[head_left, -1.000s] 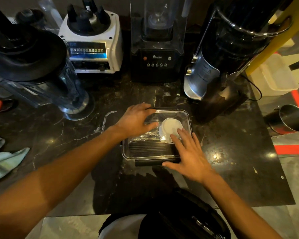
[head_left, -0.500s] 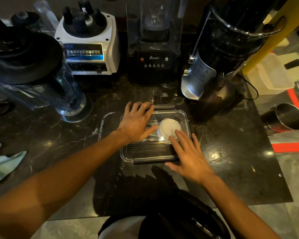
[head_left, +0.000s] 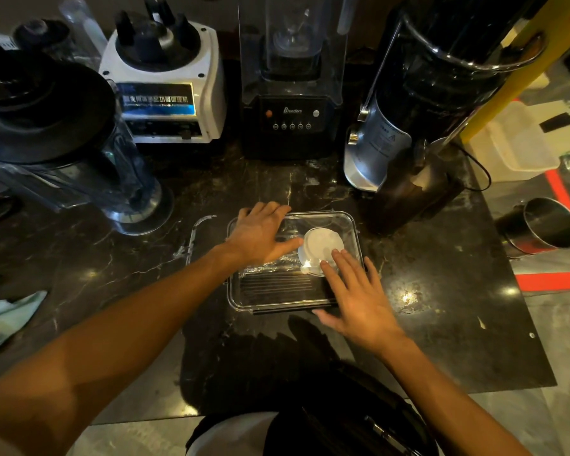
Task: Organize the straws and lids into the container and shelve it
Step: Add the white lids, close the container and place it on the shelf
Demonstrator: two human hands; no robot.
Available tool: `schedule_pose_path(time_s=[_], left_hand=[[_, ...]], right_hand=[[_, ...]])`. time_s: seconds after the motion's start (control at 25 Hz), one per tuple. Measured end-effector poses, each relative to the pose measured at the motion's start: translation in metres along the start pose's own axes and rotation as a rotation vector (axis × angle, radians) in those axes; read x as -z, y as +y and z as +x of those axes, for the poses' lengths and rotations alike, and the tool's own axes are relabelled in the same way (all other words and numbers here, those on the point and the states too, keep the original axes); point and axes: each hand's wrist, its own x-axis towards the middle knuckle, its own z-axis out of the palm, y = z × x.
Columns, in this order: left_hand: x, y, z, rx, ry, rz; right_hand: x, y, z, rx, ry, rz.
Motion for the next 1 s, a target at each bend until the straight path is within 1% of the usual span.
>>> schedule_pose_path(time_s=[0.2,0.28,0.32,0.36,0.4,0.44,0.48,0.52,0.56,0.6,0.68,0.8,0.88,1.0], left_hand=[[0.002,0.003,0.002,0.021,-0.004,-0.019],[0.003,0.006,-0.007,0.016,0.056,-0.075],[0.002,0.006,-0.016,0.018,0.129,-0.127],[0.0,0.004,-0.028,0.038,0.221,-0.191],[-0.004,0.001,-0.043,0.087,0.31,-0.275],[-0.009,-0.003,-0.059,0.167,0.373,-0.392],[-0.014,-0.007,-0.077,0.269,0.396,-0.547],[-0.02,-0.01,-0.093,0.37,0.382,-0.722],[-0.027,-0.012,-0.108,0.449,0.349,-0.886],[-0.034,-0.014,-0.121,0.498,0.317,-1.02],[-0.047,-0.016,-0.141,0.539,0.248,-1.177],[-0.057,-0.016,-0.151,0.534,0.18,-1.255],[-0.058,-0.012,-0.151,0.522,0.145,-1.246],[-0.058,-0.005,-0.146,0.522,0.133,-1.233]], right_hand=[[-0.002,-0.001,0.001,-0.006,0.021,0.019],[0.0,0.002,-0.001,0.002,0.033,0.088],[0.001,0.004,-0.003,-0.015,0.057,0.174],[0.002,0.008,-0.005,-0.075,0.09,0.289],[0.003,0.011,-0.006,-0.19,0.114,0.427],[0.004,0.014,-0.009,-0.344,0.109,0.602],[0.006,0.016,-0.011,-0.503,0.093,0.809],[0.006,0.016,-0.011,-0.63,0.076,1.01],[0.003,0.016,-0.012,-0.709,0.066,1.173],[-0.002,0.017,-0.011,-0.748,0.072,1.267],[-0.008,0.019,-0.009,-0.775,0.067,1.362],[-0.013,0.017,-0.008,-0.79,0.053,1.452],[-0.016,0.015,-0.009,-0.788,0.047,1.499],[-0.015,0.009,-0.01,-0.783,0.075,1.507]])
